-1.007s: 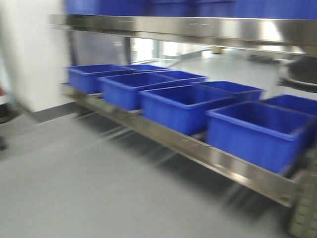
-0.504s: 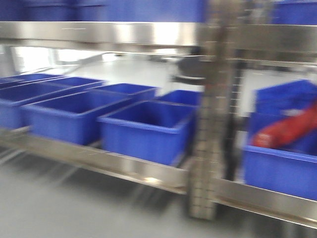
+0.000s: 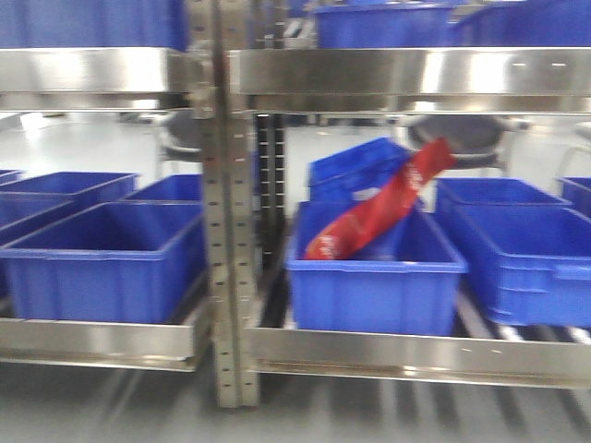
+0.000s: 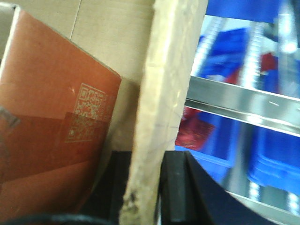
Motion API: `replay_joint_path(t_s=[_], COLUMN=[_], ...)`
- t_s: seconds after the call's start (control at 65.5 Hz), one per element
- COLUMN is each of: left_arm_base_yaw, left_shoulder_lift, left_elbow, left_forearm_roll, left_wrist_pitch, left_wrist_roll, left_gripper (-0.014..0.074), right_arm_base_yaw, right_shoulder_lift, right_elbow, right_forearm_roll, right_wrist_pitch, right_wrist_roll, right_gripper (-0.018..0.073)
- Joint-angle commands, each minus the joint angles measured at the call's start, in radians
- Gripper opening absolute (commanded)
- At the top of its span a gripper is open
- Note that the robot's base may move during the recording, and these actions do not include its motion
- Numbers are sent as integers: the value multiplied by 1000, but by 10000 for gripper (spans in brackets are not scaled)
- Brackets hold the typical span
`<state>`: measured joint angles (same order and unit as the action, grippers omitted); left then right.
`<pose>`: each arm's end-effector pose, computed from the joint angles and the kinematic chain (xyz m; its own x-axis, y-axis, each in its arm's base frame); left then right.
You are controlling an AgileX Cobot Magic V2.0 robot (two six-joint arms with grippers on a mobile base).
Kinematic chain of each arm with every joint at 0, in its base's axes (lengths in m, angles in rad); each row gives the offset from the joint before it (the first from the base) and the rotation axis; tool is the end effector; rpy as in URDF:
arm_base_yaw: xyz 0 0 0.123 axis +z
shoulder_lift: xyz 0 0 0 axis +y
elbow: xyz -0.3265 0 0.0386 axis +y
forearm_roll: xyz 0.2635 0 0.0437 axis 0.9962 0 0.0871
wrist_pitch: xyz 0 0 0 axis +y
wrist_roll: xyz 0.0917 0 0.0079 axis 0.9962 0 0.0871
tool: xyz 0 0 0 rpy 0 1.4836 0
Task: Stack two boxes on right shelf middle
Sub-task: 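Drive up to the steel shelf rack holding the boxes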
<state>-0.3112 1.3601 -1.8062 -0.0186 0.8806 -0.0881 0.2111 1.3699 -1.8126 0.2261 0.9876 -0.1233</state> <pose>0.2612 -0.0854 0.5720 -0.3542 0.0091 -0.9351 0.2851 0.9534 -0.0987 0.2639 0.0742 0.5639 -0.4226 -0.0878 -0.9020 -0.3698 0.9254 0.0831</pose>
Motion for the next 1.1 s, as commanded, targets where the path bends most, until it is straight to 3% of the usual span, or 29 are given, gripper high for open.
replay_joint_path(t_s=[0.0,1.083], left_arm_base_yaw=[4,4], left_shoulder_lift=[-15,-15], left_elbow=[-12,-12], left_forearm_roll=[26,26], left_wrist_pitch=[-68,-68], left_wrist_roll=[7,7], left_gripper=[-111,-111], right_arm_base_yaw=[-6,-6], right_shoulder_lift=[-14,-14], right_elbow=[-12,-12], right_forearm_roll=[-30,-30], right_wrist_pitch=[-38,-38], right_wrist_roll=[-17,-17], right_gripper=[-152,-152])
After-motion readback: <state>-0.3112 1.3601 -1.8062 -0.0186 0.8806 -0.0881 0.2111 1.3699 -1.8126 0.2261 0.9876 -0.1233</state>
